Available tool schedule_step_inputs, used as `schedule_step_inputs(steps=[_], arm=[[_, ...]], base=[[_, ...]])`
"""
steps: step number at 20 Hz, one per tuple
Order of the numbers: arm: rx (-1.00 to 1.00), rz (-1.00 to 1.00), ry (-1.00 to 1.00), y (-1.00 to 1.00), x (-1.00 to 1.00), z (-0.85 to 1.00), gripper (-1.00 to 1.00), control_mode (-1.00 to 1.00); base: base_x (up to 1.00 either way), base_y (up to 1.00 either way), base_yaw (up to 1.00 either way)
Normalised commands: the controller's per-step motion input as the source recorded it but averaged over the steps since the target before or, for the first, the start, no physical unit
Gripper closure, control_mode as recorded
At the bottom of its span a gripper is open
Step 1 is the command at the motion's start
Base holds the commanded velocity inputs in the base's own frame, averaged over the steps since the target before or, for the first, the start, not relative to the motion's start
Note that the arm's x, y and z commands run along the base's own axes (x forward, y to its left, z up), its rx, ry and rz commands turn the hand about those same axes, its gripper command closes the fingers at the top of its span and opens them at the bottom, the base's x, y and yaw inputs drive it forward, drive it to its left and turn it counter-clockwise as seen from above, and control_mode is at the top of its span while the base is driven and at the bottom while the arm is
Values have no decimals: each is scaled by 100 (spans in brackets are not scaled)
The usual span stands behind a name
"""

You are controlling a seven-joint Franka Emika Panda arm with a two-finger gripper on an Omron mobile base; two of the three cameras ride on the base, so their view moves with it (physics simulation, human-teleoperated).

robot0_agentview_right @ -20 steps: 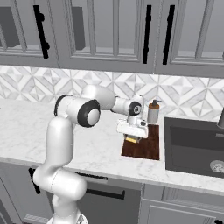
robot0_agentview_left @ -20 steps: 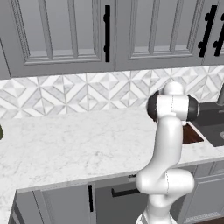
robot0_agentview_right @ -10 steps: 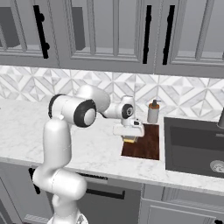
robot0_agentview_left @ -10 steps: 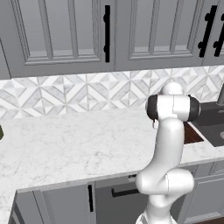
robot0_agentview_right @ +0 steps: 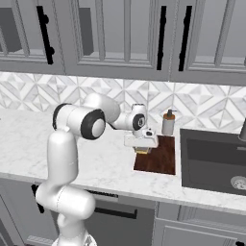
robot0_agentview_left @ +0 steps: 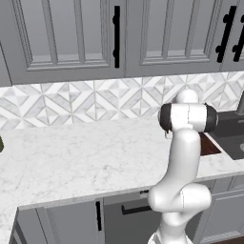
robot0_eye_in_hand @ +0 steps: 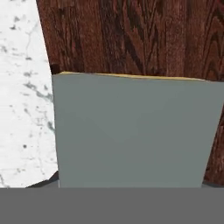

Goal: Pick up the sponge from the counter and clean the cutting board by briefly scrubbing or pressing down on the cutting board. Once finished, release the sponge.

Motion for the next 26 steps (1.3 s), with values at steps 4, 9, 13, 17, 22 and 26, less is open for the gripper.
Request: schedule_step_inputs(steps=[4,9,13,17,22,26], arm=[[0,0,3,0,74,1,100,-100],[0,0,9,0,62,9,100,-100],[0,0,21,-50,-24,-41,100,-100],[1,0,13,-69,-4,-52,100,-100],[5,0,7,-83,-4,2,100,-100],[10,0,0,-52,-31,20,100,-100]], base=[[0,0,0],[0,0,0],[0,0,0],[0,0,0],[0,0,0],[0,0,0]])
